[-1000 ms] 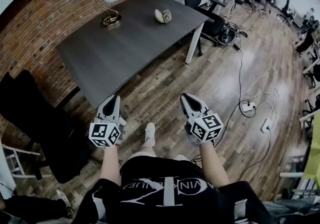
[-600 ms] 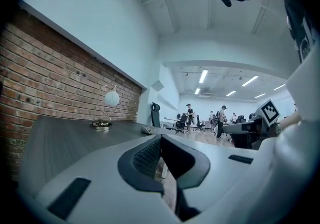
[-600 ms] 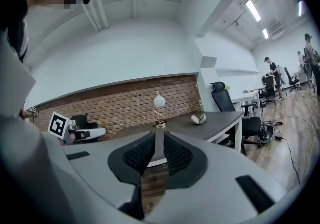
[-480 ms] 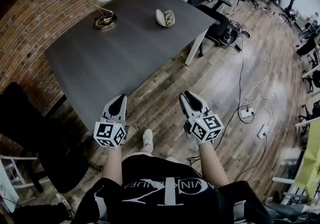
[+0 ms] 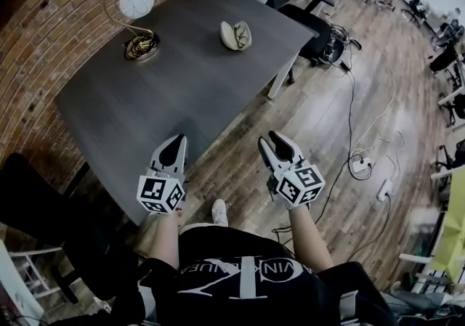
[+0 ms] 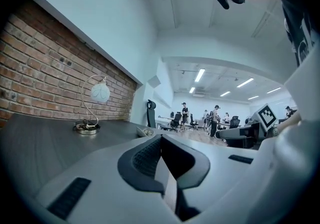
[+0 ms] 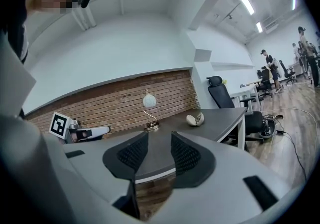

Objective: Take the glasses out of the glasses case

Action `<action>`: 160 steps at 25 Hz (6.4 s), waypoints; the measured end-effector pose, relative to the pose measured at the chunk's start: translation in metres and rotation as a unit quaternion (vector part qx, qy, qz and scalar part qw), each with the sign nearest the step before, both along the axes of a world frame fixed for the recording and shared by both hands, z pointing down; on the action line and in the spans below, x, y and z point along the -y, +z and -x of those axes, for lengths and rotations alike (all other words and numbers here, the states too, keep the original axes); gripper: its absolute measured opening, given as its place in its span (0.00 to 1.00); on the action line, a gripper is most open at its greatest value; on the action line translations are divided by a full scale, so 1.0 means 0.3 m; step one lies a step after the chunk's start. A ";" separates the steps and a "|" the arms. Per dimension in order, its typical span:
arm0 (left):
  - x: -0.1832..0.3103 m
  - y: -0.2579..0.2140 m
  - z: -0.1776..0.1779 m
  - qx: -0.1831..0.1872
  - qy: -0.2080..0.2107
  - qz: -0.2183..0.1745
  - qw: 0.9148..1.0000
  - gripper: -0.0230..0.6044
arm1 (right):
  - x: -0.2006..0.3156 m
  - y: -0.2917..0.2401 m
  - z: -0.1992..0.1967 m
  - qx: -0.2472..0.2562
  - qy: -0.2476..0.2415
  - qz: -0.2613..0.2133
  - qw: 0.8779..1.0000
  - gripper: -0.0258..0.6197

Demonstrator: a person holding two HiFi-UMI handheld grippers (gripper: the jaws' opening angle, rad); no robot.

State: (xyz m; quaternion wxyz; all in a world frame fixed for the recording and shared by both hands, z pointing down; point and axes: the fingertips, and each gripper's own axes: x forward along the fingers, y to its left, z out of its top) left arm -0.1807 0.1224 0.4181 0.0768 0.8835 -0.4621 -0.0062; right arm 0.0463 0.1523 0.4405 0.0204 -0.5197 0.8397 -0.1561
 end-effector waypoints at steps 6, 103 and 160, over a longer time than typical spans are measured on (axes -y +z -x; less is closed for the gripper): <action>0.155 0.009 -0.013 0.001 0.018 -0.002 1.000 0.06 | 0.143 0.020 -0.015 0.007 0.018 0.003 1.000 0.25; 1.437 0.260 -0.374 -0.006 -0.036 0.075 0.996 0.06 | 1.784 0.446 -0.067 -0.195 -0.065 0.253 0.945 0.25; 1.417 0.250 -0.334 -0.004 -0.026 0.077 0.997 0.06 | 1.748 0.354 -0.105 -0.077 -0.042 0.250 0.964 0.09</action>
